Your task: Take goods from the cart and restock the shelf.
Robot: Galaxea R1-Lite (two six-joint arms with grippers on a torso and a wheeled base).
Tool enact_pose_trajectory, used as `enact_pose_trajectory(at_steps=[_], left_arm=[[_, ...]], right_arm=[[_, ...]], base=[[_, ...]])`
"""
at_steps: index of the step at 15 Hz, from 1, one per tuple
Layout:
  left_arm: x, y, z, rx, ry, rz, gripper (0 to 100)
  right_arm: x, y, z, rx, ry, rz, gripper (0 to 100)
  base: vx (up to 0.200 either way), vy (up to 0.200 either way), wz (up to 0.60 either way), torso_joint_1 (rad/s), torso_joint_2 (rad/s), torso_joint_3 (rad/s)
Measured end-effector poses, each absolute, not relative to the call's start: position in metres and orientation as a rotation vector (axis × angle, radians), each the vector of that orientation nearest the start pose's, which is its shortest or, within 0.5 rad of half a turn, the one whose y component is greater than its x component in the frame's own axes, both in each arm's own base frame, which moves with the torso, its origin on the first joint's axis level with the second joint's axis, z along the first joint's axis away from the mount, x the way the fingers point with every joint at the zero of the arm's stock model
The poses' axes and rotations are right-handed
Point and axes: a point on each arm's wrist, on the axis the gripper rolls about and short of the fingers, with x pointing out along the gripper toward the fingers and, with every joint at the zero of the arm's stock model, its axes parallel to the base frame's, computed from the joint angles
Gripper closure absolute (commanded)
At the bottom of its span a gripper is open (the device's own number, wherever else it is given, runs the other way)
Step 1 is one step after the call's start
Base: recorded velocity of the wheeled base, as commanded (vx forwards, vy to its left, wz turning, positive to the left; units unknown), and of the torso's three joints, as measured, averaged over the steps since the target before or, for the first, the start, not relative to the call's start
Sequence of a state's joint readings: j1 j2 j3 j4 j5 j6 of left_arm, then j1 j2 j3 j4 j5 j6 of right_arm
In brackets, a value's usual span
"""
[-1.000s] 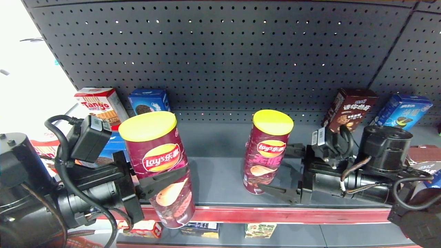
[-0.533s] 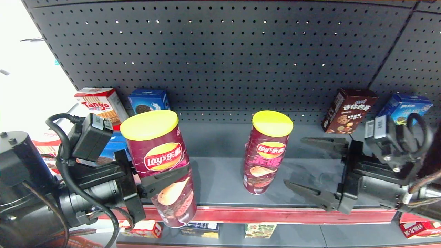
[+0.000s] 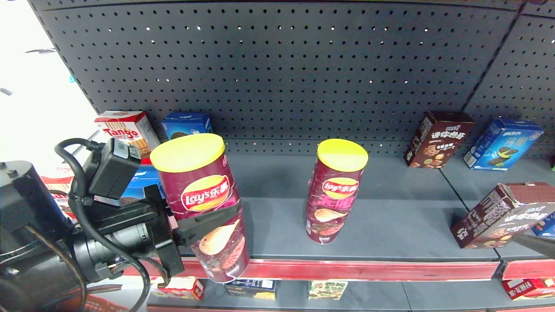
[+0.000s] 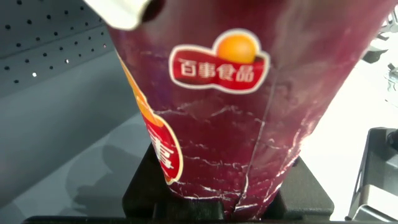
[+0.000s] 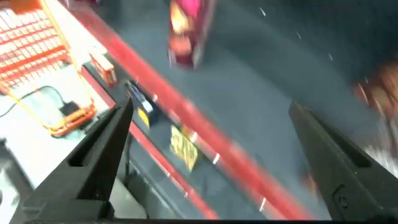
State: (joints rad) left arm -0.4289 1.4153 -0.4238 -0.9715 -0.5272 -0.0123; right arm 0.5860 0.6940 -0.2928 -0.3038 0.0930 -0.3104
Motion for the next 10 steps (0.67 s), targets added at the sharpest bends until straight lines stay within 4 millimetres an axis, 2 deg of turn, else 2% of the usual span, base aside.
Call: enact_pose_trajectory(at_steps=[3, 4, 6, 10], left_arm=[[0.190, -0.099, 0.192, -0.011, 0.015, -0.956, 100], [0.190, -0.099, 0.193, -0.011, 0.013, -0.955, 100], [0.190, -0.100, 0.193, -0.011, 0.013, -0.956, 100], [0.191, -0.102, 0.194, -0.011, 0.009, -0.965, 100]], right_arm=[[0.015, 0.008, 0.136, -0.305, 0.019, 0.511, 0], [0.005, 0.002, 0.119, -0.298, 0.036, 0.446, 0], [-0.008, -0.004, 0.096, -0.244, 0.062, 0.319, 0], [-0.018, -0.010, 0.086, -0.102, 0.028, 0.067, 0]], base=[[0.000, 0.000, 0.00, 0.000, 0.00, 0.000], [0.000, 0.000, 0.00, 0.000, 0.00, 0.000], [0.000, 0.000, 0.00, 0.000, 0.00, 0.000], [0.000, 0.000, 0.00, 0.000, 0.00, 0.000]])
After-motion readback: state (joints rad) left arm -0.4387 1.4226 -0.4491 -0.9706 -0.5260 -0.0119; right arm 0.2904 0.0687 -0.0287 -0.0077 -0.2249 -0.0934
